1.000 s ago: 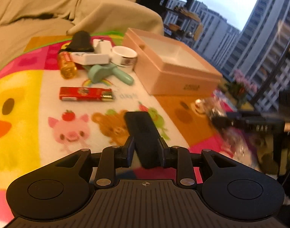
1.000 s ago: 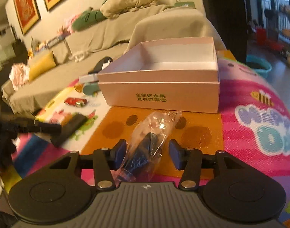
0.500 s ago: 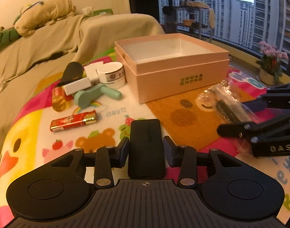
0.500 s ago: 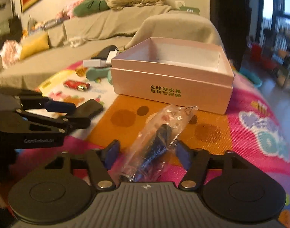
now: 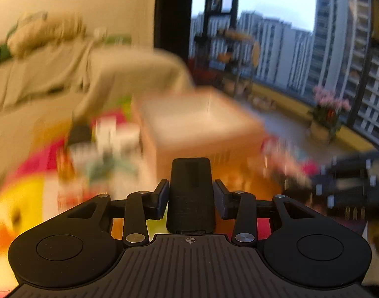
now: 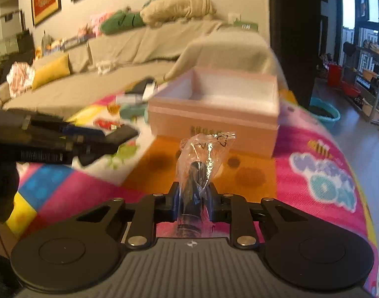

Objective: Organize rigid objects

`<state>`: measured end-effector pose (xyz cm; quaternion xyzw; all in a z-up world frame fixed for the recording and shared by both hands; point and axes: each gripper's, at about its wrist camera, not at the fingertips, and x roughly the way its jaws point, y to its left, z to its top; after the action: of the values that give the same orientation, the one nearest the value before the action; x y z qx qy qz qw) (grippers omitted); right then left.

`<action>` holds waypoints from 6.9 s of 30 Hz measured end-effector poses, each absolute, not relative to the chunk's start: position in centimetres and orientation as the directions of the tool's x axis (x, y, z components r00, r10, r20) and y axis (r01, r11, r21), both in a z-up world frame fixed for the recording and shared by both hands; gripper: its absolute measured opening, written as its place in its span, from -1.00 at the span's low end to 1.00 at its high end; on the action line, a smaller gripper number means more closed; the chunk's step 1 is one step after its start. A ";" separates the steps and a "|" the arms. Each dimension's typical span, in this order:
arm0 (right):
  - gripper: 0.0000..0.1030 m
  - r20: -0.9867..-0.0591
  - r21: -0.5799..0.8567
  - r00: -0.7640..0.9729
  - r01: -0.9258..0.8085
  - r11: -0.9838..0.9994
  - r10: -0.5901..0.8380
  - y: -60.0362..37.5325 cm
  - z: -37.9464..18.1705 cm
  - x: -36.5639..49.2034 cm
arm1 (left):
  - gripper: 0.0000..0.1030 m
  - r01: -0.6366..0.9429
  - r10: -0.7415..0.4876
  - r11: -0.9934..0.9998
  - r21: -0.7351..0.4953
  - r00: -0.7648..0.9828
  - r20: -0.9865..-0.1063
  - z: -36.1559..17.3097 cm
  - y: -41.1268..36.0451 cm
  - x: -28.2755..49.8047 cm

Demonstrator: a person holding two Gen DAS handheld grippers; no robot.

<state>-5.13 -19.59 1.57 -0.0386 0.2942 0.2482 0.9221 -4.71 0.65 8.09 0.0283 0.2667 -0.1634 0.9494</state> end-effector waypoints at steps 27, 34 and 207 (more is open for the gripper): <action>0.14 -0.569 0.087 0.748 -0.357 0.930 0.340 -15.0 8.4 12.6 | -0.15 0.103 -0.147 0.989 -0.107 0.798 -0.584 5.2 11.9 1.2; 0.31 -0.582 -0.029 0.752 -0.399 0.916 0.309 -13.1 6.7 8.7 | -0.15 -0.018 -0.133 0.966 -0.259 0.824 -0.551 4.8 15.3 5.3; 0.58 -0.655 0.073 0.677 -0.384 0.920 0.335 -14.9 -1.1 5.2 | 0.03 0.254 -0.217 0.966 -0.042 0.718 -0.662 0.6 -0.6 -2.2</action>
<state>5.21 -14.92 -1.08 -0.0352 0.3504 0.1963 0.9151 -2.22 -0.61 0.57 0.0256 0.3536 -0.1271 0.9264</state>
